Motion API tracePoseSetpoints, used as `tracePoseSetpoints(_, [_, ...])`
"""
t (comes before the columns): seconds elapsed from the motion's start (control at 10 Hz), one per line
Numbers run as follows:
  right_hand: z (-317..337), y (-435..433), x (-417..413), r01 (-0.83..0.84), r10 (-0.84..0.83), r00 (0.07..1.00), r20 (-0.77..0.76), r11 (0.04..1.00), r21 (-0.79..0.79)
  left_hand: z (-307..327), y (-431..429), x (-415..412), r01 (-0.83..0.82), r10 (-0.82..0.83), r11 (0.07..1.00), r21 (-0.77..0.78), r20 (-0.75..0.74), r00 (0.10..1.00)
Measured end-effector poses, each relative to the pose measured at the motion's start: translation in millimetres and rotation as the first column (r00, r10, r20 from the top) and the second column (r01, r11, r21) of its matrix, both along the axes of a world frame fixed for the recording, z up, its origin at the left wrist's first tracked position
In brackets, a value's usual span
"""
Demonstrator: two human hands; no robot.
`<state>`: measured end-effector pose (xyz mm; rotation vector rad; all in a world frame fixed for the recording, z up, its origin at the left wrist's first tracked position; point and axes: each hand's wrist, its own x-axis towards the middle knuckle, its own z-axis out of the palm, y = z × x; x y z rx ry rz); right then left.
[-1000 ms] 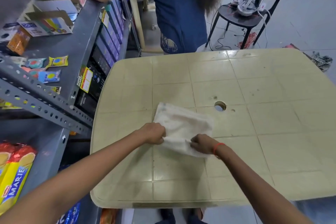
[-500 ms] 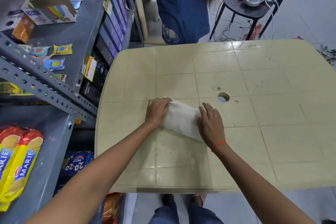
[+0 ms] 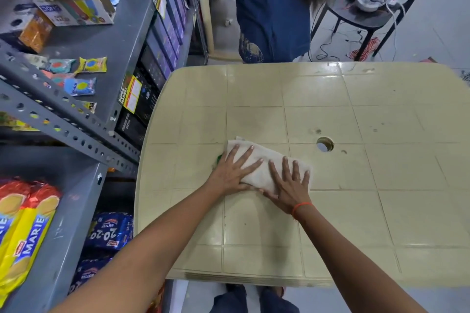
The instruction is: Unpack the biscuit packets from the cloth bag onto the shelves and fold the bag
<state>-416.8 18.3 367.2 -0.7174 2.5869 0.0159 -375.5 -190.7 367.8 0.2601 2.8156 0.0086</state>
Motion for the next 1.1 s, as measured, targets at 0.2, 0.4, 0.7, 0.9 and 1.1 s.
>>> tracePoseSetpoints(0.2, [4, -22, 17, -0.107, 0.107, 0.994, 0.004, 0.994, -0.007, 2, -26, 36, -0.025, 0.027, 0.994, -0.108, 0.017, 0.999])
tracePoseSetpoints(0.4, [3, -65, 76, -0.367, 0.367, 0.93, 0.019, 0.93, 0.006, 3, -43, 137, -0.253, 0.254, 0.961, -0.112, -0.002, 0.967])
tracePoseSetpoints(0.7, [9, -94, 122, -0.569, 0.565, 0.821, 0.087, 0.821, 0.041, 28, -40, 215, -0.485, 0.507, 0.861, -0.155, 0.188, 0.841])
tracePoseSetpoints(0.9, [80, -85, 87, -0.399, 0.399, 0.889, 0.224, 0.916, -0.048, 98, -15, 160, -0.537, 0.569, 0.821, -0.195, 0.362, 0.739])
tracePoseSetpoints(1.1, [218, -63, 18, -0.227, 0.242, 0.957, 0.159, 0.968, -0.107, 215, 28, 71, -0.565, 0.543, 0.816, 0.124, 0.169, 0.822])
